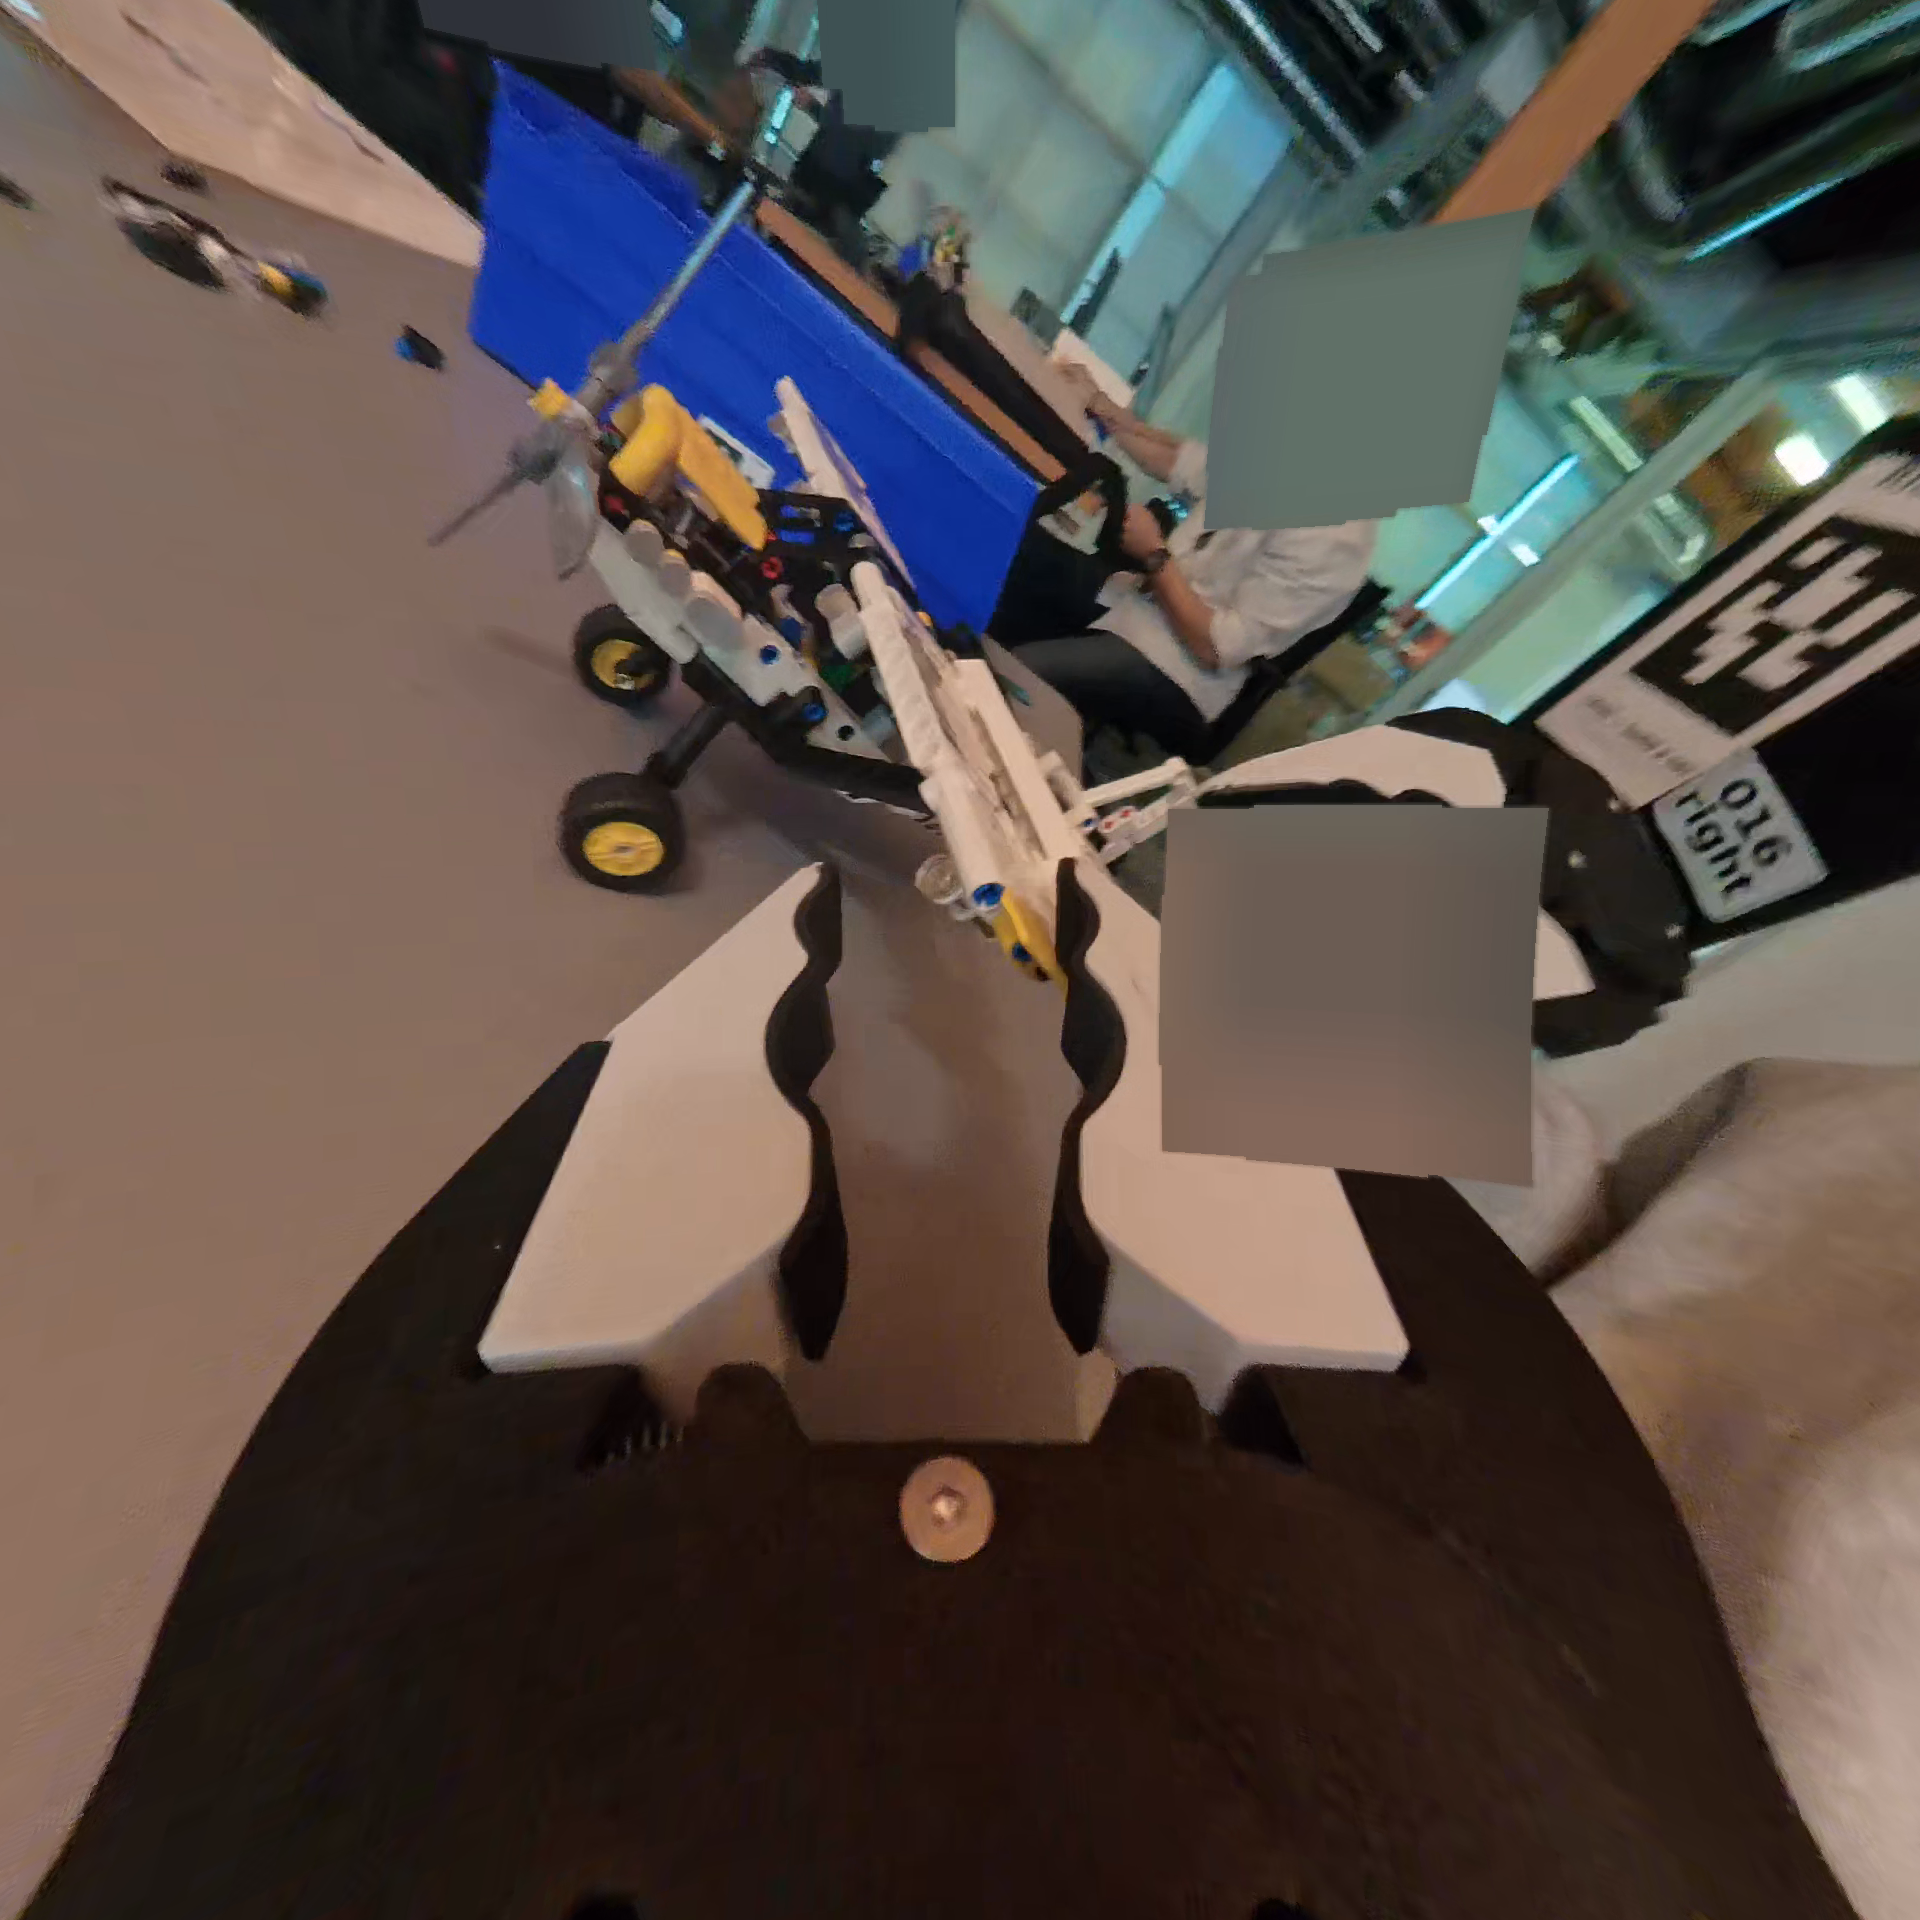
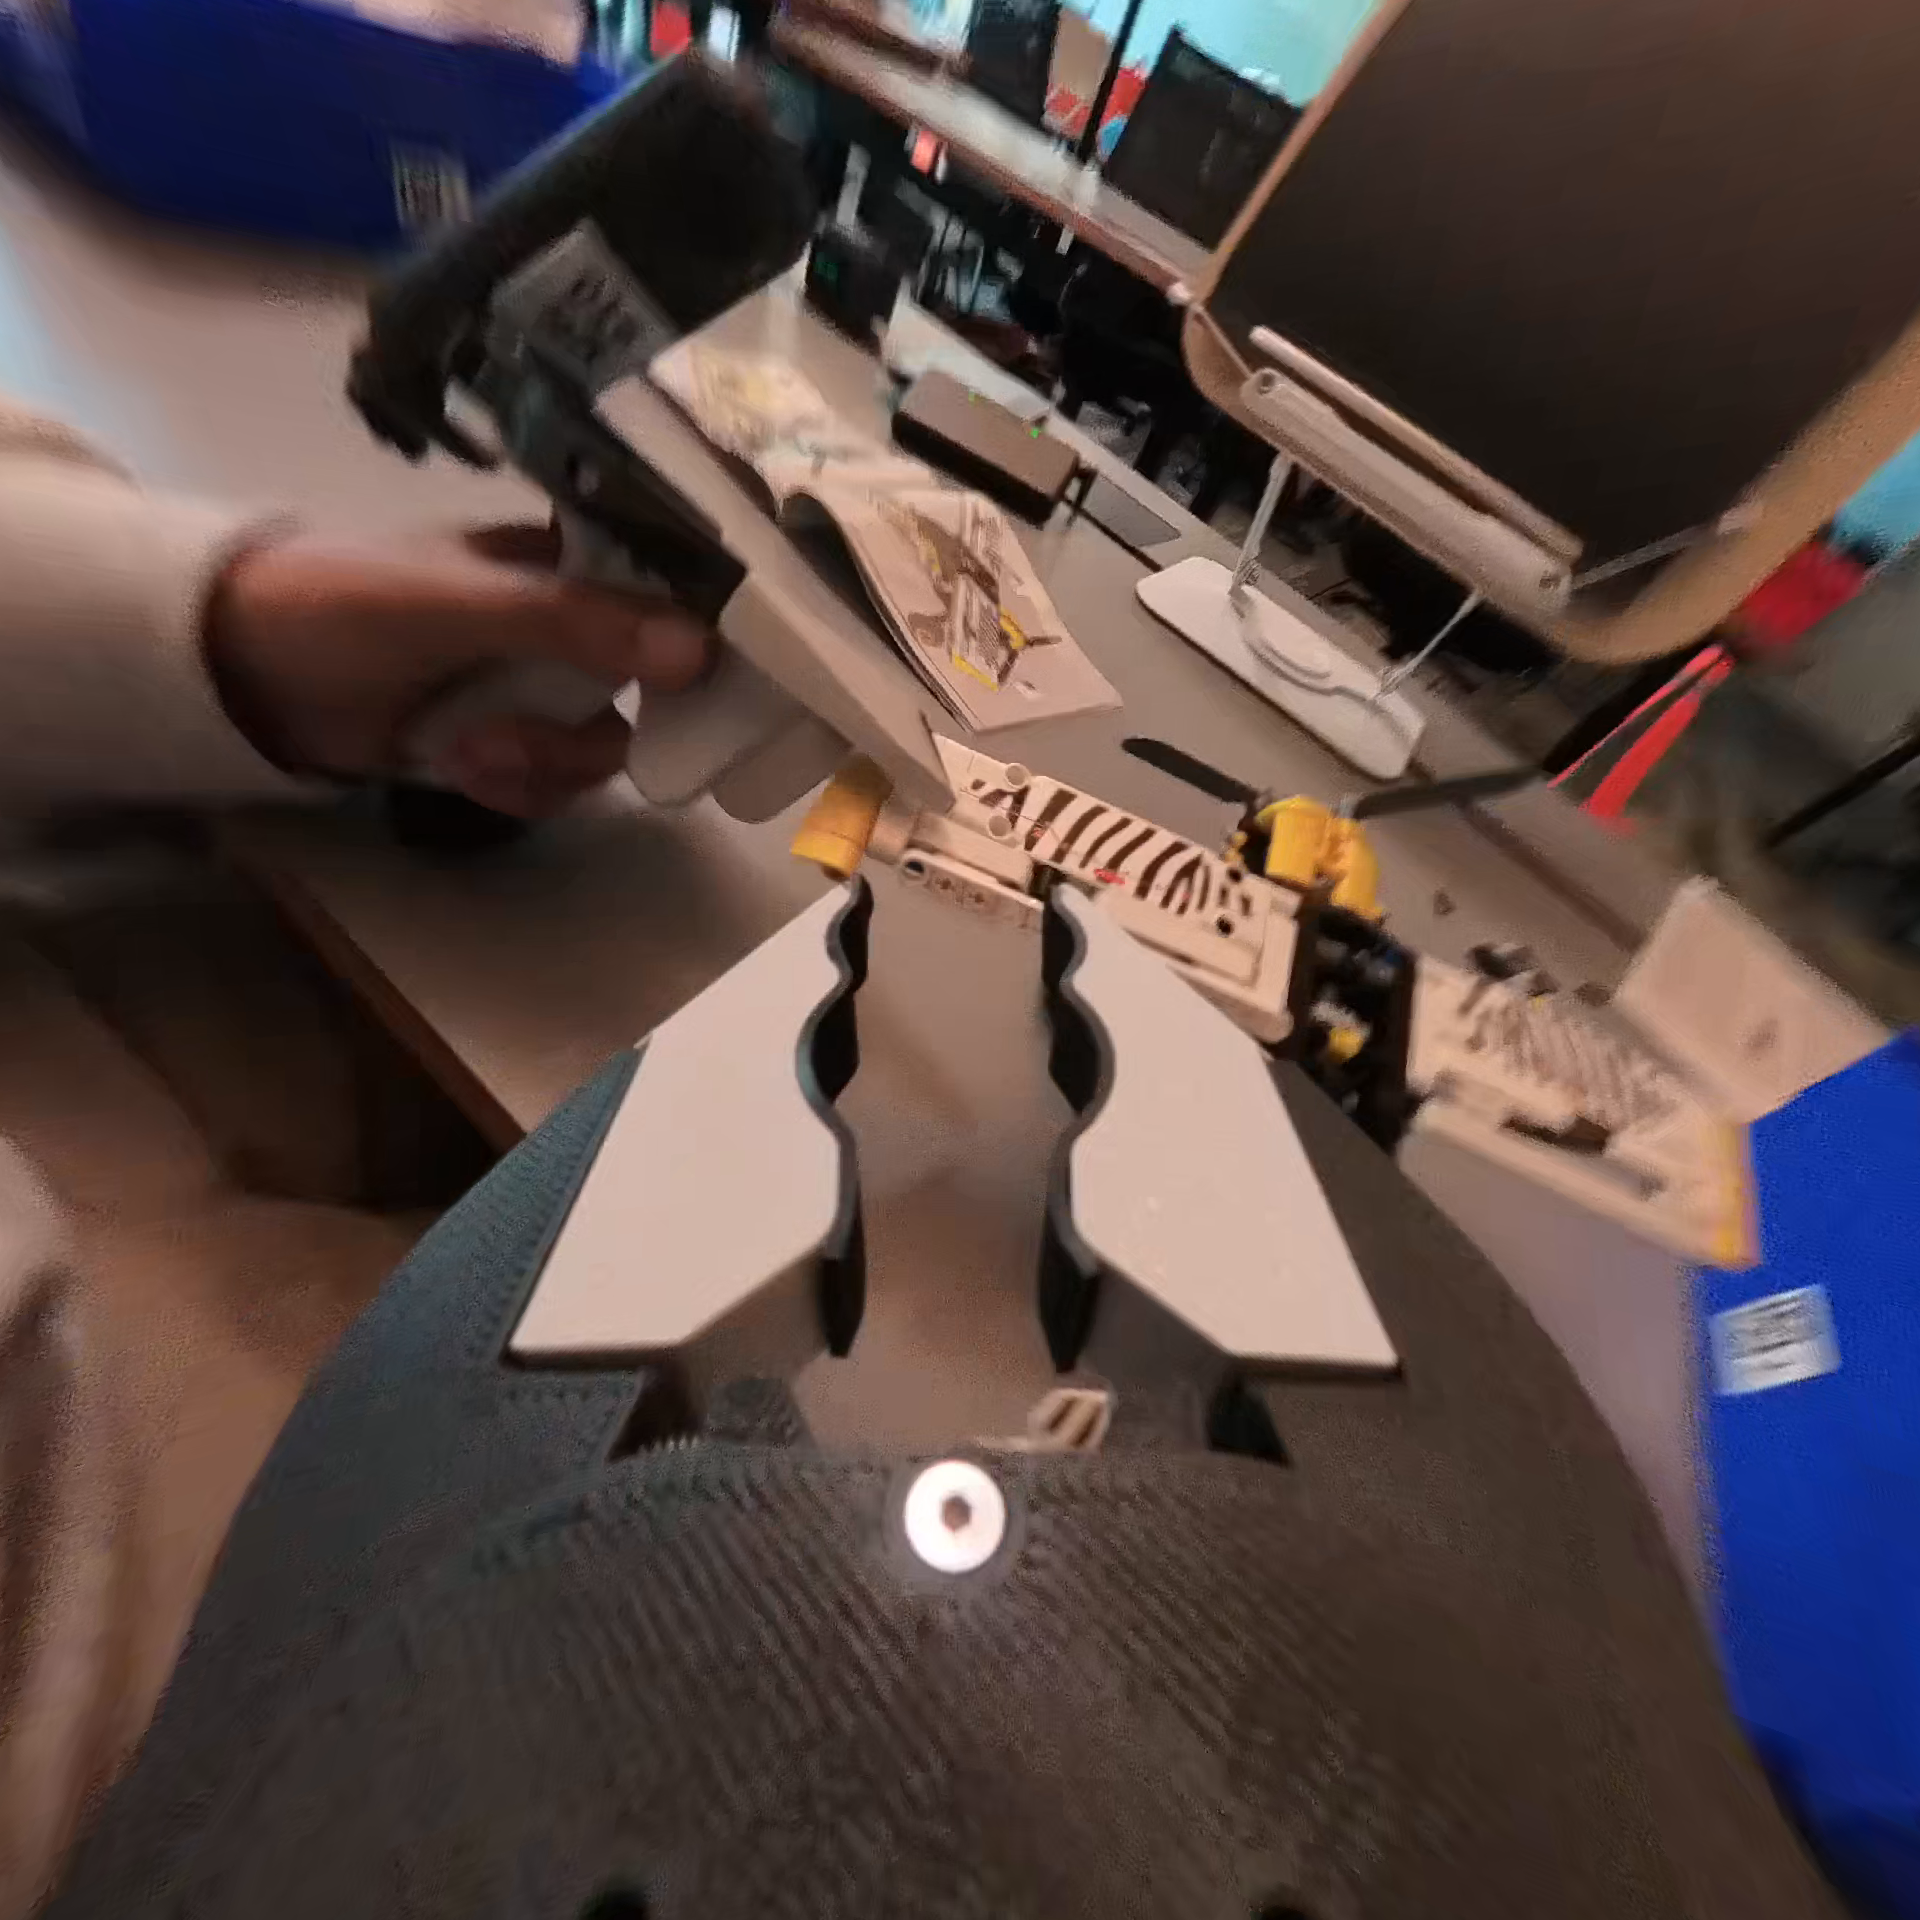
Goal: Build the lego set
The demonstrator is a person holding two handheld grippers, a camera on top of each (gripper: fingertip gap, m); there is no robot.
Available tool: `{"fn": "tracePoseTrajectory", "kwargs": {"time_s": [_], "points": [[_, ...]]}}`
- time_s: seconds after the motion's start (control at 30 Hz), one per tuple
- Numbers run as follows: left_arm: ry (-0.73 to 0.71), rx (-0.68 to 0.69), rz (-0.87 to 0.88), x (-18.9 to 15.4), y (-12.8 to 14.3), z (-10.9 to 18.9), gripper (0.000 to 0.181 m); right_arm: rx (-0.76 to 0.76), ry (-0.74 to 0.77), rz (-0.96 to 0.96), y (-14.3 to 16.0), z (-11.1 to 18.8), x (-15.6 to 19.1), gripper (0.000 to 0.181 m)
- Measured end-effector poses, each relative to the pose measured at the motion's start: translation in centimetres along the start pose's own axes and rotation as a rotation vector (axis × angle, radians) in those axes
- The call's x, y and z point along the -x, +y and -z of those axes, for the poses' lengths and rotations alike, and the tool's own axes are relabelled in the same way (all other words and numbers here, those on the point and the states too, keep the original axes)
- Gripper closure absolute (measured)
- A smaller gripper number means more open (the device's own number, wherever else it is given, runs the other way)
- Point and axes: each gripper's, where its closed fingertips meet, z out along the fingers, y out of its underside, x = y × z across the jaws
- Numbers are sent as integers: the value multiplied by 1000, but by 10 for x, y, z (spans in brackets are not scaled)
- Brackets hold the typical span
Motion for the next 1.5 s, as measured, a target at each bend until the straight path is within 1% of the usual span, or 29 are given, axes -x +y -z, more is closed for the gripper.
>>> {"fn": "tracePoseTrajectory", "kwargs": {"time_s": [0.03, 0.1, 0.13, 0.17, 0.23, 0.3, 0.37, 0.47, 0.57, 0.63, 0.7, 0.77, 0.83, 0.87, 0.9, 0.97, 1.03, 1.17, 1.23, 1.33, 1.5], "points": [[30, 8, 31, -3, 0, -3, 143, 59, 22, 139, 4, -4, -3, 153], [77, 9, 77, -8, -2, -6, 155, 184, 115, 490, 10, -10, -16, 159], [99, 11, 106, -8, -3, -6, 158, 219, 149, 660, 10, -12, -19, 162], [123, 17, 133, -9, -4, -7, 160, 236, 151, 794, 11, -14, -18, 166], [172, 22, 179, -9, -4, -6, 161, 241, 114, 946, 13, -21, -11, 170], [178, 15, 183, -5, -2, -5, 161, 248, 94, 1022, 17, -26, -7, 178], [190, 1, 205, -2, -4, -2, 161, 257, 86, 1050, 21, -29, -5, 181], [195, -11, 218, 1, -7, -1, 161, 277, 81, 1018, 33, -32, 1, 177], [195, -13, 214, 2, -7, -1, 162, 238, 176, 1016, 25, -27, -5, 168], [197, -13, 213, 2, -7, -1, 161, 200, 177, 978, 16, -25, -7, 164], [212, -5, 220, 0, -6, -1, 161, 220, 171, 997, 16, -28, -13, 161], [236, 10, 247, -2, -4, -2, 161, 273, 180, 1056, 21, -33, -21, 159], [243, 15, 265, -3, -4, -2, 161, 293, 161, 1071, 26, -36, -21, 165], [241, 15, 268, -3, -4, -2, 162, 289, 149, 1069, 27, -36, -19, 174], [243, 13, 273, -3, -4, -1, 162, 282, 160, 1065, 27, -36, -18, 175], [255, 3, 302, -4, -6, -1, 162, 271, 213, 1053, 26, -35, -18, 174], [283, -26, 366, -4, -9, 0, 163, 256, 300, 1057, 25, -35, -18, 174], [357, -93, 537, -5, -13, 5, 164, 250, 510, 1196, 20, -34, -12, 173], [368, -114, 563, -6, -14, 8, 164, 208, 551, 1234, 17, -34, -9, 173], [334, -143, 510, -6, -15, 13, 164, 159, 535, 1270, 14, -38, -8, 172], [271, -224, 495, 3, -20, 29, 164, 100, 433, 1294, 7, -55, -5, 172]]}}
